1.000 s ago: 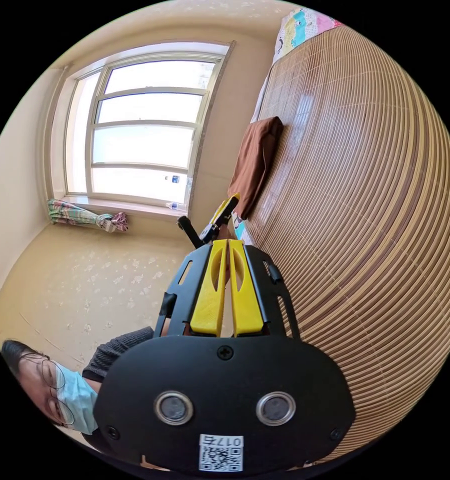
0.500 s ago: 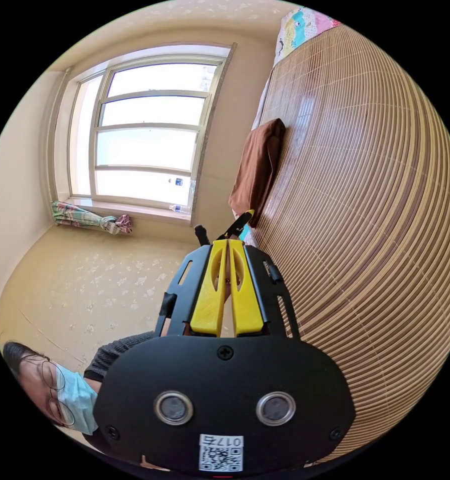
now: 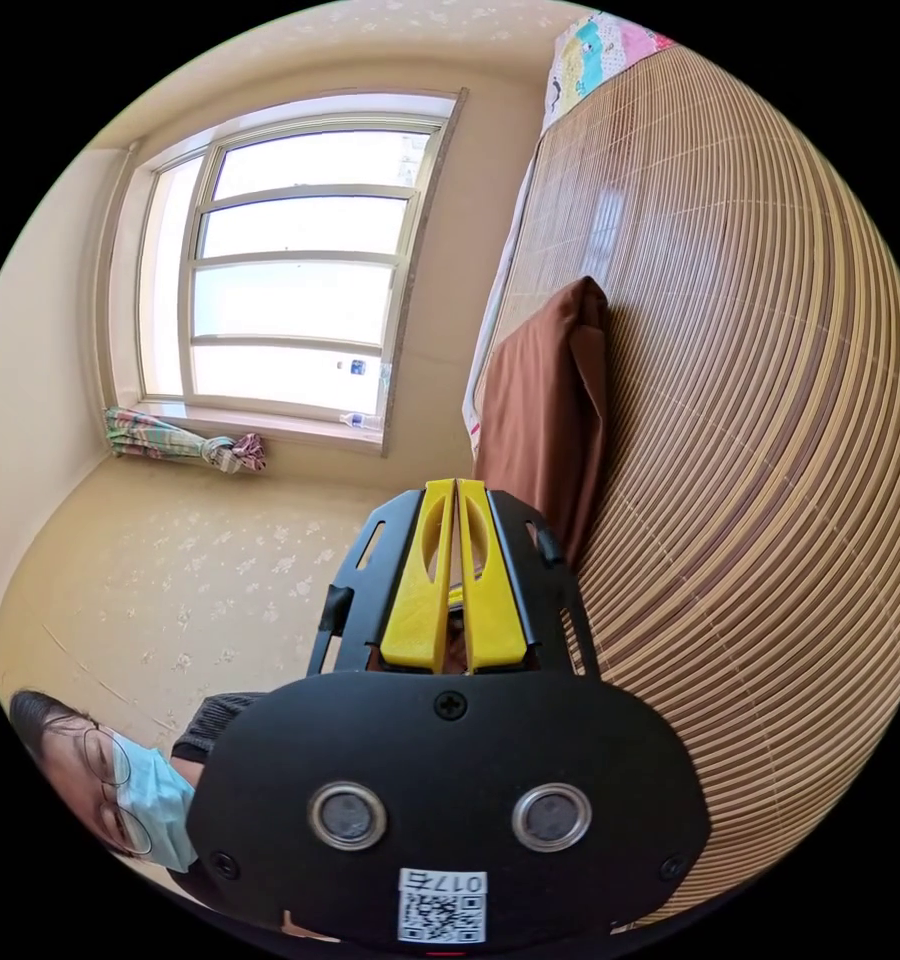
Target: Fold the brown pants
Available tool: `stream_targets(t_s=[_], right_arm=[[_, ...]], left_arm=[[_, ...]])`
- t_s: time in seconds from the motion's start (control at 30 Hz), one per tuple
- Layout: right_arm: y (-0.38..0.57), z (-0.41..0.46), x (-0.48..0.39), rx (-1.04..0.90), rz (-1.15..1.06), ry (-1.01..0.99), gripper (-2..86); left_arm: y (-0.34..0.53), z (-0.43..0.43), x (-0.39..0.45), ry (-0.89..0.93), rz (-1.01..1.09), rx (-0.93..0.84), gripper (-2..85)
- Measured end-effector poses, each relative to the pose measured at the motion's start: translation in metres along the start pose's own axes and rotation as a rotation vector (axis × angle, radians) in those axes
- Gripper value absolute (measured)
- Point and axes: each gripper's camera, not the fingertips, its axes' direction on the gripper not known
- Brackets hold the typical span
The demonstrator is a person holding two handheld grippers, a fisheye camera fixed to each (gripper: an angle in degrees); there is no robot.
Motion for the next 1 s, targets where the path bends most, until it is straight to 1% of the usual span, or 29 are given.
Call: stream_targets(t_s=[0.07, 0.1, 0.17, 0.23, 0.3, 0.33, 0.37, 0.43, 0.53, 0.57, 0.63, 0.67, 0.73, 0.77, 0.8, 0.83, 0.87, 0.93, 0.97, 1.0], right_arm=[[0.001, -0.001, 0.002, -0.004, 0.003, 0.0, 0.5], [0.002, -0.001, 0.003, -0.006, 0.003, -0.003, 0.5], [0.003, -0.003, 0.005, -0.001, 0.003, -0.008, 0.5], [0.004, -0.005, 0.006, 0.004, 0.0, -0.012, 0.4], [0.006, -0.005, 0.009, 0.008, 0.0, -0.015, 0.5], [0.006, -0.004, 0.009, 0.008, 0.0, -0.015, 0.5], [0.007, -0.003, 0.011, 0.004, 0.002, -0.017, 0.4], [0.007, -0.001, 0.014, 0.0, 0.004, -0.024, 0.5], [0.01, 0.002, 0.017, 0.002, 0.004, -0.029, 0.5], [0.011, 0.002, 0.018, 0.009, 0.001, -0.025, 0.4], [0.013, 0.003, 0.02, 0.016, 0.001, -0.021, 0.4], [0.014, 0.004, 0.021, 0.018, 0.001, -0.023, 0.4], [0.017, 0.006, 0.023, 0.025, 0.001, -0.028, 0.4], [0.018, 0.008, 0.024, 0.03, -0.001, -0.031, 0.4], [0.019, 0.01, 0.024, 0.036, -0.006, -0.031, 0.4], [0.02, 0.01, 0.024, 0.041, -0.009, -0.029, 0.4], [0.023, 0.011, 0.024, 0.06, -0.016, -0.02, 0.4], [0.031, 0.005, 0.02, 0.124, -0.039, -0.005, 0.4], [0.038, -0.002, 0.015, 0.19, -0.066, 0.012, 0.4], [0.046, -0.01, 0.009, 0.258, -0.088, 0.044, 0.5]], left_arm=[[0.002, -0.013, 0.011, -0.004, 0.075, -0.023, 3.7], [0.004, -0.028, 0.011, -0.005, 0.1, -0.002, 5.1], [0.01, -0.063, -0.004, -0.013, 0.058, 0.115, 7.1], [0.028, -0.118, -0.043, -0.088, -0.084, 0.339, 10.0], [0.036, -0.145, -0.075, -0.191, -0.209, 0.411, 13.6], [0.038, -0.154, -0.096, -0.235, -0.277, 0.396, 15.6], [0.039, -0.156, -0.106, -0.239, -0.296, 0.385, 16.5], [0.04, -0.151, -0.136, -0.184, -0.313, 0.311, 15.3], [0.045, -0.135, -0.151, -0.1, -0.32, 0.253, 12.8], [0.047, -0.136, -0.151, -0.097, -0.331, 0.264, 11.3], [0.055, -0.149, -0.147, -0.083, -0.346, 0.364, 5.9], [0.054, -0.152, -0.146, -0.041, -0.322, 0.388, 4.6], [0.034, -0.155, -0.145, 0.209, -0.223, 0.412, 4.2], [0.027, -0.152, -0.144, 0.27, -0.209, 0.408, 4.1], [0.012, -0.147, -0.14, 0.373, -0.173, 0.409, 4.0], [-0.005, -0.142, -0.131, 0.424, -0.126, 0.405, 4.0], [-0.014, -0.138, -0.124, 0.432, -0.102, 0.395, 4.0], [-0.043, -0.114, -0.074, 0.401, 0.031, 0.316, 4.0], [-0.049, -0.105, -0.057, 0.392, 0.071, 0.288, 4.0], [-0.054, -0.084, -0.023, 0.377, 0.155, 0.232, 4.0]])
